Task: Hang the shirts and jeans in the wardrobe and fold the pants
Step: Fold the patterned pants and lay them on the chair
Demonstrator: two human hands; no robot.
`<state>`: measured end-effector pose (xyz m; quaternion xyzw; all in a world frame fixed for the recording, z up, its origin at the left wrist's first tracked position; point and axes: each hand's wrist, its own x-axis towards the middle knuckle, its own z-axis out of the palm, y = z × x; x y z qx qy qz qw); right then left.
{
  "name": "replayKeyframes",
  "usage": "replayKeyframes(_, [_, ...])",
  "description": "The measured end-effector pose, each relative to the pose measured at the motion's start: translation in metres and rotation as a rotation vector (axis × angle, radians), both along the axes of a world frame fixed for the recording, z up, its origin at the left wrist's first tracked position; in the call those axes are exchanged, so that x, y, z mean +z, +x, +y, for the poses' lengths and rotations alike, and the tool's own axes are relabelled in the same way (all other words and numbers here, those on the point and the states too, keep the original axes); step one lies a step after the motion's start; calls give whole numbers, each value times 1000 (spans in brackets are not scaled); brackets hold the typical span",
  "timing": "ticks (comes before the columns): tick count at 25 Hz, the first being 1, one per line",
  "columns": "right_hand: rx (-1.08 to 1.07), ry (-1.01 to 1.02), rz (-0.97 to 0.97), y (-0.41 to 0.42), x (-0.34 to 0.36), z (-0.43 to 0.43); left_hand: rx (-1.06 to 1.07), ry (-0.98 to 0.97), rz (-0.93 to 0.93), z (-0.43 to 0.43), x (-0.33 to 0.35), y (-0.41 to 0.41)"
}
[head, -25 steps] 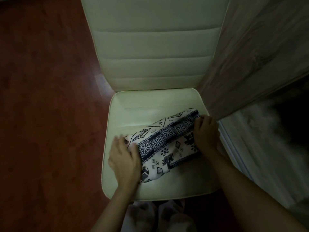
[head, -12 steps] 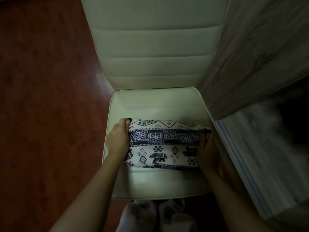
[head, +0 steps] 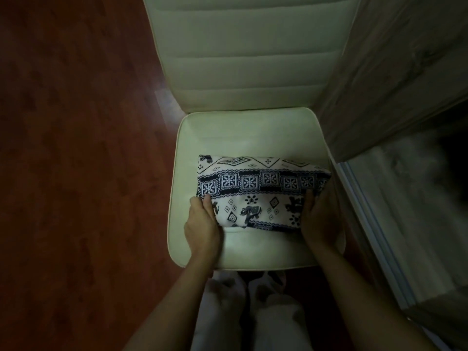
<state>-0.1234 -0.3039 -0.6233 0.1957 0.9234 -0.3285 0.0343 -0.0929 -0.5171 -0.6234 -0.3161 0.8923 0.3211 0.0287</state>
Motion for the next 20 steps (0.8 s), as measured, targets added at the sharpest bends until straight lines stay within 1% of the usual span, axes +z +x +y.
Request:
replayKeyframes(3, [10,29,65,-4,-15,13,-57,-23,39,-31,-7,0])
replayKeyframes(6, [-21,40,61,-9,-29,22,-138,-78,48,-65,-6,-5])
replayKeyframes(8, [-15,26,91,-6,-29,17,-217,-107,25,-70,-6,-8])
replayKeyframes(10, [-49,36,106,-1,-21,12,-252,-209,11,-63,-1,-12])
replayKeyframes(12, [-76,113,129,2,-13,5,-290,-257,155,-47,9,-18])
replayKeyframes(13, [-15,149,162,1,-10,-3,-383,-256,235,-37,11,-23])
replayKeyframes(14, [97,170,198,0,-10,-13,-520,-294,267,-27,10,-27])
replayKeyframes(15, [229,197,214,-1,-12,-24,-654,-347,237,-20,4,-28])
replayKeyframes(16, [342,221,194,-1,-17,-32,-741,-385,164,-16,-2,-29])
replayKeyframes(17, [415,238,138,-1,-21,-37,-771,-392,73,-15,-9,-30])
replayKeyframes(18, [445,252,65,-2,-27,-36,-761,-384,7,-17,-17,-30])
replayKeyframes(20, [443,274,-54,-5,-36,-30,-727,-355,-52,-24,-29,-29])
